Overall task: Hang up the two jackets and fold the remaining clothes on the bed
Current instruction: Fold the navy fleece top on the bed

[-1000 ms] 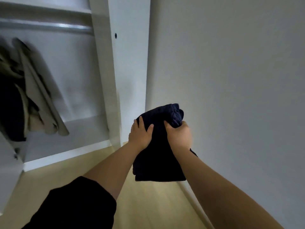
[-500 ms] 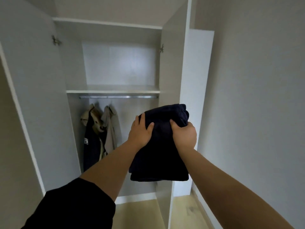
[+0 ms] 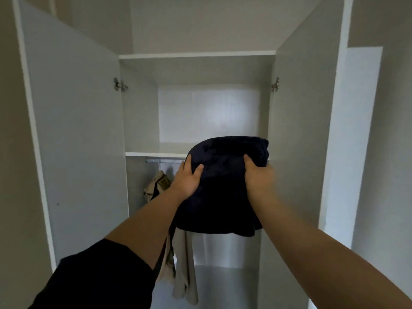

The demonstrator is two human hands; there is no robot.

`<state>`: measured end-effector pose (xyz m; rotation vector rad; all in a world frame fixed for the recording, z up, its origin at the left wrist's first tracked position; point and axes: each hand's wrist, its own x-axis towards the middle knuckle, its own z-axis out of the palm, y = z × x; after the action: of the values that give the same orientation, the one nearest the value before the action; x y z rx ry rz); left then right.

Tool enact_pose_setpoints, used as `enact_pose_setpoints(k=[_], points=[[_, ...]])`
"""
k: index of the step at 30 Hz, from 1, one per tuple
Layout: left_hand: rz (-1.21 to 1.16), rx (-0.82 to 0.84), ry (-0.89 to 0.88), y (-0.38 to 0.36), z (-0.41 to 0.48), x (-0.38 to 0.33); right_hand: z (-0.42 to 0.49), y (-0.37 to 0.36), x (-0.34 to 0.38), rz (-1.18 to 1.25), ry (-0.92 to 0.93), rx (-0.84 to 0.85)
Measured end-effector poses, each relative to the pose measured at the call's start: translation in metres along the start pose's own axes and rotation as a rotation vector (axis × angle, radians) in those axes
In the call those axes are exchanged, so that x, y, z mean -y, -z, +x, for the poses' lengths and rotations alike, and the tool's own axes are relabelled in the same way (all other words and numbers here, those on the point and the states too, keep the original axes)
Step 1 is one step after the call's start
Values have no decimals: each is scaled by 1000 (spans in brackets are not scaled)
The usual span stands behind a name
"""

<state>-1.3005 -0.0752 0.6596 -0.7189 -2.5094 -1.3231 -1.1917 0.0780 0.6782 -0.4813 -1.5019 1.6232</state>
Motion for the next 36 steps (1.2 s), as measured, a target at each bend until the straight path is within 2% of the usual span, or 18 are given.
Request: enact_pose_setpoints(k=[3,7,10,18,22,25,28,30,32,36], points=[[-2,-105,-63,2,57,3,56,-39,-6,83,-14,8],[160,-315,-264,4,114,21,119,-91,-25,203,-76,-6],[249,-369,-321,5,155,37,155,-128,-44,255,-124,9],[379,-386,-556,29,271,89,245,-242,-80,324,-261,-4],[433,-311,-683,53,331,121,293,-309,-84,373,-342,28],[488,-232,-695,68,376,148,323,-354,-92,365,-375,65],[487,-191,-623,73,413,174,348,-393,-105,354,-406,151],[474,-185,-577,73,432,189,363,-415,-114,277,-405,188],[528,-191,-533,73,449,201,379,-434,-121,83,-372,252],[822,-191,-418,72,479,218,409,-468,-128,-317,-234,430]])
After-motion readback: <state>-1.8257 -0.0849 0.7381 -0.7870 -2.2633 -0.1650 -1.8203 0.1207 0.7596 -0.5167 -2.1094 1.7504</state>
